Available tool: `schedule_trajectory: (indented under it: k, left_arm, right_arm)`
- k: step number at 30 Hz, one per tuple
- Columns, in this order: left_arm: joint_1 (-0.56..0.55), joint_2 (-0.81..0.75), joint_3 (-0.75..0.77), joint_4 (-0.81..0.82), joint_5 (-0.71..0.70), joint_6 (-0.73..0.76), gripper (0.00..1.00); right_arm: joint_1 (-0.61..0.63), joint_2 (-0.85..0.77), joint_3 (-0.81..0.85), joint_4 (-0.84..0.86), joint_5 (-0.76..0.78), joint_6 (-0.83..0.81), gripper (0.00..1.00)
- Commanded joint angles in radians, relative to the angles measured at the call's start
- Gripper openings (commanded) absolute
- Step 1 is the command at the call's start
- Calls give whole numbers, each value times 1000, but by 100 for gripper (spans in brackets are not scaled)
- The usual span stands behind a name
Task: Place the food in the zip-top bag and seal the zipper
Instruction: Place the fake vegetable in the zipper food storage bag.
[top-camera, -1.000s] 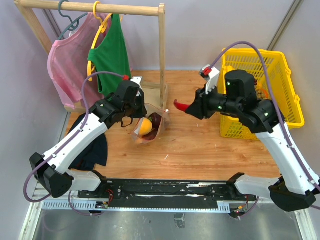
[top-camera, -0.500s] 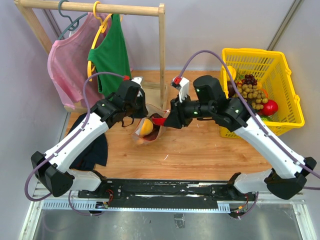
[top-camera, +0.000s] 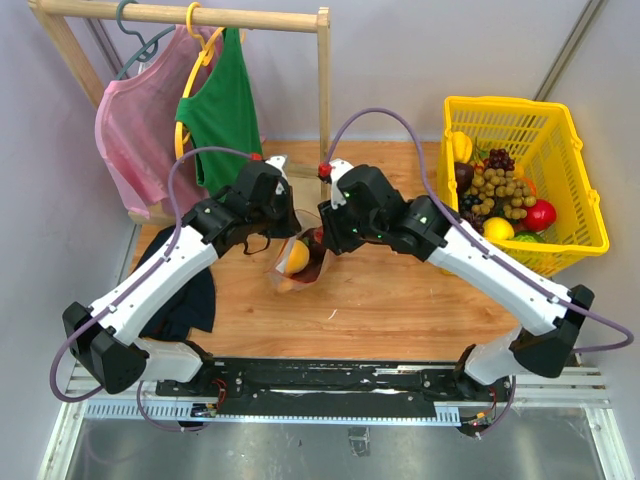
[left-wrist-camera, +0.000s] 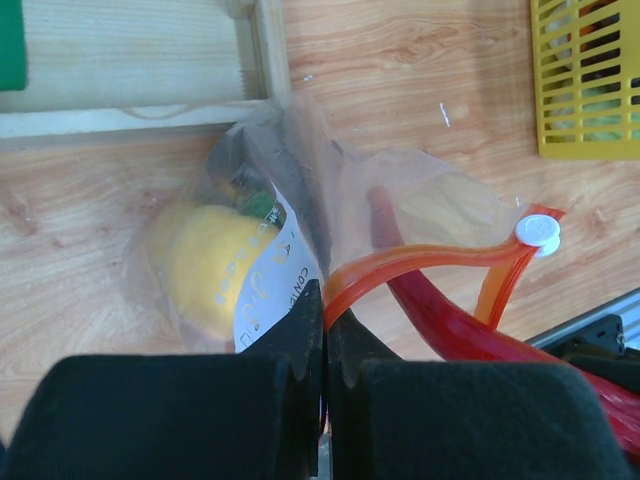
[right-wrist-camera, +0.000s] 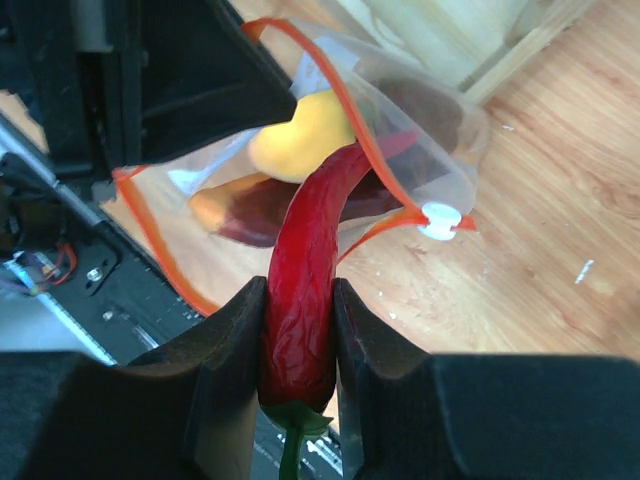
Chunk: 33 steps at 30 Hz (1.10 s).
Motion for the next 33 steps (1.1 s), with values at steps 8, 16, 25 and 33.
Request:
schedule_trajectory:
  k: [8, 16, 25, 33]
  left_arm:
    - [3, -22, -31, 80, 93, -55, 0]
    - [3, -32, -59, 110, 144, -78, 0]
    - [3, -45, -64, 117, 131, -89, 1]
    - [3, -42, -62, 111, 120, -92, 0]
  right_arm:
    - [127, 166, 98, -45, 446, -12, 7]
    - [134, 217, 61, 7, 525, -15, 11]
    - [134, 211, -1, 60, 527, -27, 47]
    - [134, 155, -49, 103, 469, -46, 61]
